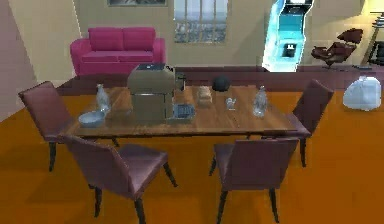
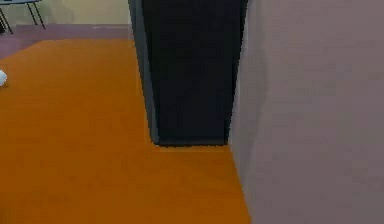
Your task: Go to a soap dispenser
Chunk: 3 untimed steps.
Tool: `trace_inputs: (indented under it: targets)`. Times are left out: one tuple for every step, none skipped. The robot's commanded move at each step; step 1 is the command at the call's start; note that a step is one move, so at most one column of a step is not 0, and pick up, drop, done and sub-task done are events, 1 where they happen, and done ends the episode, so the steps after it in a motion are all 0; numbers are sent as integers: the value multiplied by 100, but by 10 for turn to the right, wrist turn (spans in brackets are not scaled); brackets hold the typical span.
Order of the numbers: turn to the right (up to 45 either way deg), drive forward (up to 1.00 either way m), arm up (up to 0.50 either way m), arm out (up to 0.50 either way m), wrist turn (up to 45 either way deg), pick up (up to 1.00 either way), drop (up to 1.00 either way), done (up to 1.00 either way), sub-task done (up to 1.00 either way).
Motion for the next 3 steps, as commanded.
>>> trace_inputs:
  targets:
    - [-450, 0, 0, 0, 0, 0, 0, 0, 0]
    - [-270, 0, 0, 0, 0, 0, 0, 0, 0]
    - [0, 100, 0, 0, 0, 0, 0, 0, 0]
